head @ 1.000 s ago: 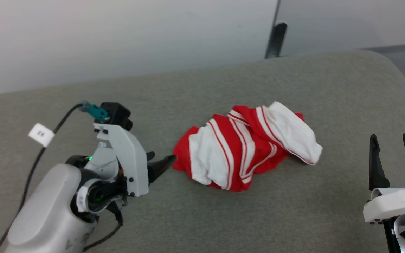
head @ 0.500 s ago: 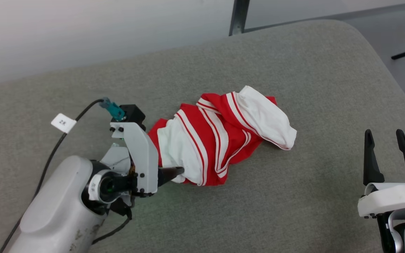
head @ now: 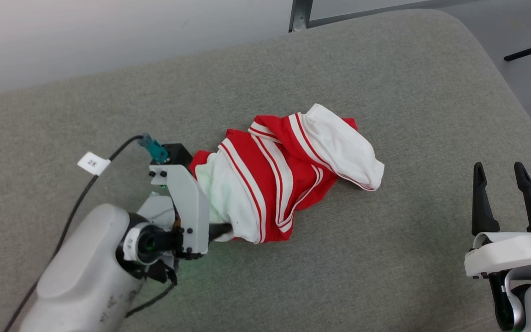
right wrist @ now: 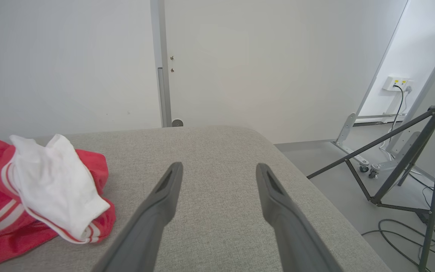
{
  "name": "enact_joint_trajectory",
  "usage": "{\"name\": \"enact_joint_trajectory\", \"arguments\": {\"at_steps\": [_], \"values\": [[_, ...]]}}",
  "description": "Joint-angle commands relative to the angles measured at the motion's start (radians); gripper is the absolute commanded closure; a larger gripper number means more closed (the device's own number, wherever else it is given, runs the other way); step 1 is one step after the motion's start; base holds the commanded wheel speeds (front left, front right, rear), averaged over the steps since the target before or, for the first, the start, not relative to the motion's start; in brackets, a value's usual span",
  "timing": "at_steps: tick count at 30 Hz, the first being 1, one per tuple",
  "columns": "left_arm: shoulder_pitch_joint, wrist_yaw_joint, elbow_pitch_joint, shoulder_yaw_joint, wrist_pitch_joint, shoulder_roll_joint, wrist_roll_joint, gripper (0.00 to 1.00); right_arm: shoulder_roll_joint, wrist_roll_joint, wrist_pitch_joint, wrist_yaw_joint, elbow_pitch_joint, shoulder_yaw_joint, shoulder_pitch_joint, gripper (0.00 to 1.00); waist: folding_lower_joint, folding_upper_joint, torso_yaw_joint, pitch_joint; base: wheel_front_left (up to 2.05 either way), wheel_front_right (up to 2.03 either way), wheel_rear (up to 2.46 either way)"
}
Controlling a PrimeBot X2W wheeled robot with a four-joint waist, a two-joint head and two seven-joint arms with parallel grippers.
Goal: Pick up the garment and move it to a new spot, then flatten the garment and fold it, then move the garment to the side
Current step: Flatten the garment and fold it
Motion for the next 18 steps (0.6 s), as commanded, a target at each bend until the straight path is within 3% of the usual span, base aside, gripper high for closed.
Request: {"name": "enact_joint_trajectory", "arguments": {"at_steps": [1, 12, 18], "values": [[-0.015, -0.008, 0.002, -0.001, 0.002, 0.007, 0.002, 1.00, 0.003, 0.004, -0.004, -0.001, 0.001, -0.002, -0.003, 0.00, 0.0000, -0.0001, 0.002, -0.001, 0.00, 0.00, 0.00], [-0.023, 0.007, -0.070, 0.016, 0.013, 0.098, 0.039, 1.00, 0.003, -0.016, 0.007, -0.001, 0.003, -0.019, 0.020, 0.00, 0.0000, -0.0001, 0.066, -0.044, 0.00, 0.00, 0.00], [0.016, 0.049, -0.149, 0.053, 0.017, 0.175, 0.047, 1.00, 0.003, -0.029, 0.026, -0.001, -0.010, -0.022, 0.035, 0.00, 0.0000, -0.0001, 0.117, -0.077, 0.00, 0.00, 0.00]]}}
